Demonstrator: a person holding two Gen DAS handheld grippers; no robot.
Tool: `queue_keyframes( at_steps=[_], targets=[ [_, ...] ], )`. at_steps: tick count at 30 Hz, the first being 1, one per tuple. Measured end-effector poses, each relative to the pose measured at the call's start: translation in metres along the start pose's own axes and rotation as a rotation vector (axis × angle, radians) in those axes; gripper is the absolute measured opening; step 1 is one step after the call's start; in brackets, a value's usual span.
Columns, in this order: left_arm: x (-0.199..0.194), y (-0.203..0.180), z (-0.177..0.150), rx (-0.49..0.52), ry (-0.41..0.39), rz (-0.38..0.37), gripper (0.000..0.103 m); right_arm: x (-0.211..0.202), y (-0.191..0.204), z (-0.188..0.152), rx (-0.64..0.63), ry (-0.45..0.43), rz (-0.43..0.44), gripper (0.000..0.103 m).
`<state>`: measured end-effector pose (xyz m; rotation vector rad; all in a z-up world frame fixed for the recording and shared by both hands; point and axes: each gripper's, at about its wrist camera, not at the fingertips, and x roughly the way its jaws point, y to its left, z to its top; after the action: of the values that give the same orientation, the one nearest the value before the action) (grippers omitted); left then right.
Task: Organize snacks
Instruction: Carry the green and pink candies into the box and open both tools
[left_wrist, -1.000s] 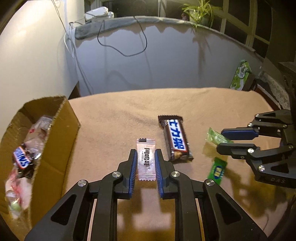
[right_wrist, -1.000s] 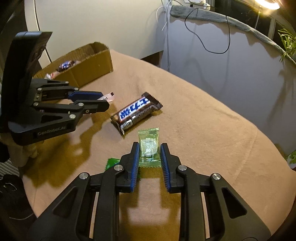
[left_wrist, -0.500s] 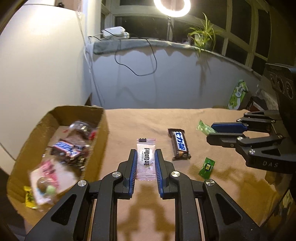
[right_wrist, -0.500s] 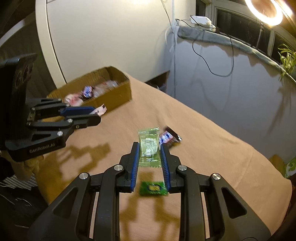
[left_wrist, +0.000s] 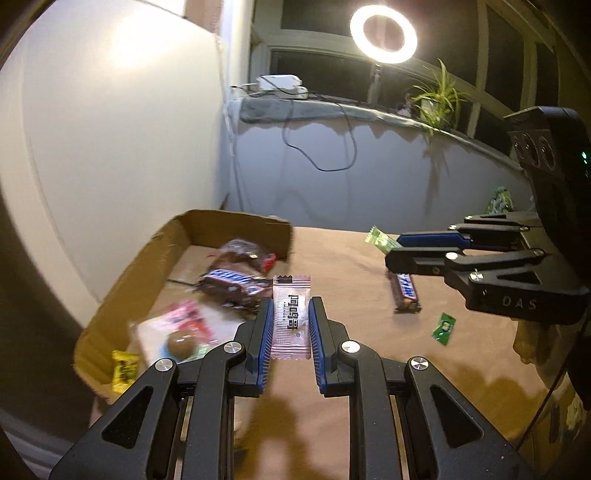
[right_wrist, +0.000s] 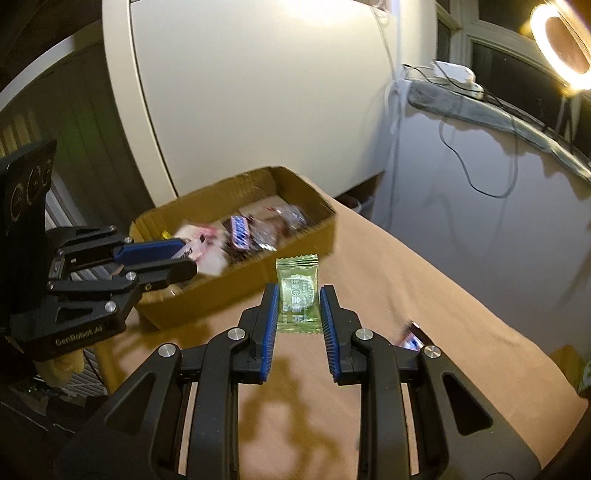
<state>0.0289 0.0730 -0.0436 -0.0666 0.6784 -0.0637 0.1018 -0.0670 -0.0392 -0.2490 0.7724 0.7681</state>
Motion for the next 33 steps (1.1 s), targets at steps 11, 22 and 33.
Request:
queue_keyframes(
  at_steps=[11,22,33],
  targets=[
    [-0.011,0.052,-0.009,-0.071,-0.003,0.062,0.018,0.051,0.038,0.045,-0.063,0.015,0.050,0.024],
    [-0.013,0.070,-0.008,-0.096,-0.015,0.094,0.018,0.083,0.054,0.066,-0.081,0.038,0.085,0.024],
    [-0.013,0.075,-0.008,-0.112,-0.019,0.104,0.019,0.098,0.059,0.075,-0.070,0.053,0.117,0.024]
  ],
)
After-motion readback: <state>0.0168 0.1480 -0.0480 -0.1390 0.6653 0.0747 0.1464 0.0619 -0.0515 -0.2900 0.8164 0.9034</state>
